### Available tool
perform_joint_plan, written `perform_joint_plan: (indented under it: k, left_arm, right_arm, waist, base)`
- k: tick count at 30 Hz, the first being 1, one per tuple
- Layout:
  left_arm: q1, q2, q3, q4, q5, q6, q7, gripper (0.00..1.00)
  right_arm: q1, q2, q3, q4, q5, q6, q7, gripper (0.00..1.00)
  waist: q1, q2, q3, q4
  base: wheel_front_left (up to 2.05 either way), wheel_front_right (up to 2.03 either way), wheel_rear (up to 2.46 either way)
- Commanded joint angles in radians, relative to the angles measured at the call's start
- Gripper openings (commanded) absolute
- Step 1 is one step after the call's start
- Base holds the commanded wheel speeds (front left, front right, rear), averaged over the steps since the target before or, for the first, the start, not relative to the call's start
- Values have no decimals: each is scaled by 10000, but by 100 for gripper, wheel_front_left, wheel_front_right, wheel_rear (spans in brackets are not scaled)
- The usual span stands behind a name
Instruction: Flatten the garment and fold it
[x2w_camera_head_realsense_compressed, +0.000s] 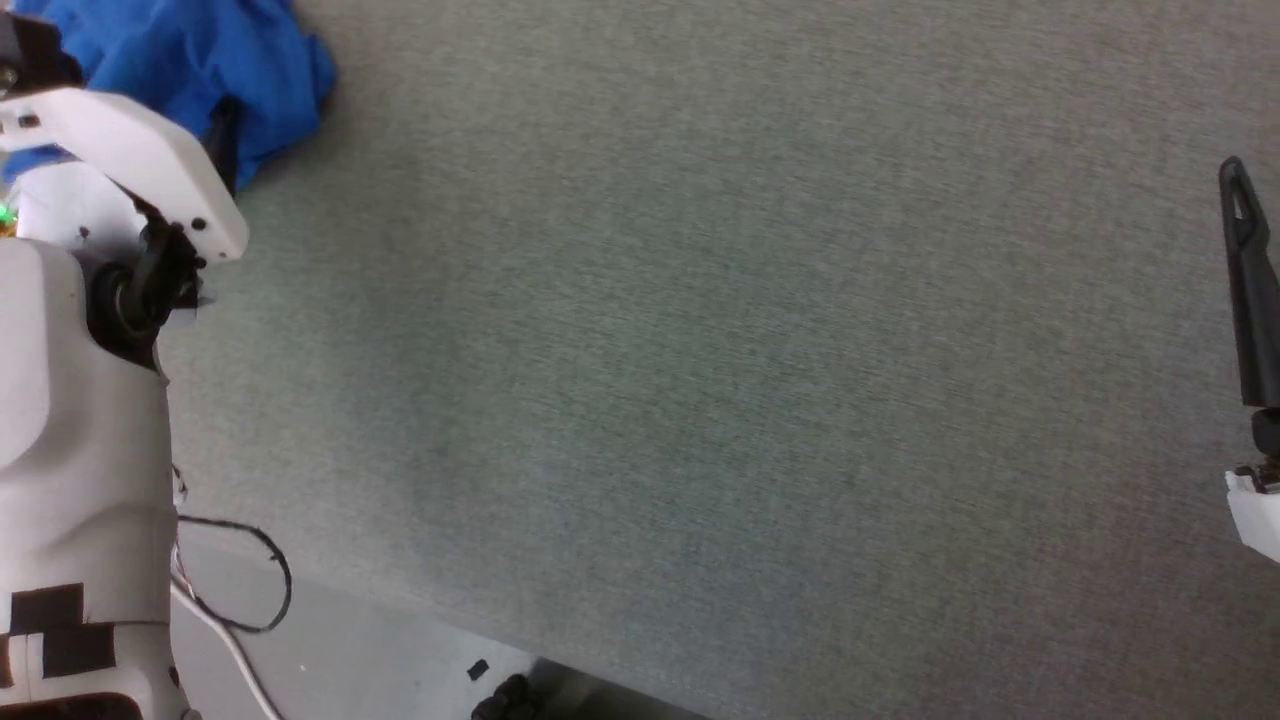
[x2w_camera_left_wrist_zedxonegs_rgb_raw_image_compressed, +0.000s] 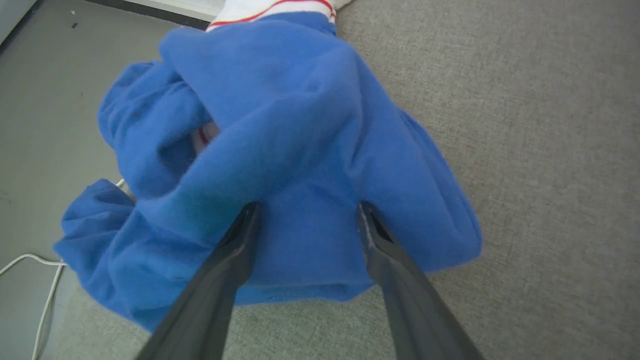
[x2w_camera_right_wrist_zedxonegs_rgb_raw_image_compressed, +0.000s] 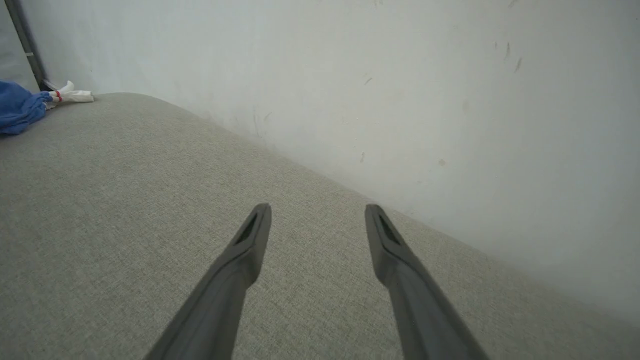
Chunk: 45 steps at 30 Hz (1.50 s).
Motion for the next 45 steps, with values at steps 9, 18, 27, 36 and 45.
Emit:
perform_joint_plan:
  k: [9,18,27,36,45]
  left_arm:
    - [-85,103,-96,666,-39,-15,-194,0]
    - [-550,893,9,152,131,-75,-575,0]
    - [-1345,1914,-310,-1042,749,-228,-538,0]
    - [-2768,2032,-1185,-1937,915,-686,369,0]
    - [-4194,1031,-1907,-2315,430,-840,1062,0]
  right_arm:
    - [-109,-17,-135,-59,123,-21,56,100]
    - [-246,541,145,604,221,-21,-496,100]
    - [-131,1632,241,1753,177,-21,-1453,100]
    - [515,2651,94,2890,122,-21,-2325,100]
    - [968,2888,-179,3441,241,-21,-2781,100]
  waist:
    - [0,0,225,-264]
    - [0,0,-629,-379]
    - [0,0,-2290,-758]
    - [0,0,-4245,-1193]
    - [0,0,-5318,-1770]
  base:
    - [0,0,0]
    - [0,0,0]
    - [0,0,0]
    - [0,0,0]
    - [0,0,0]
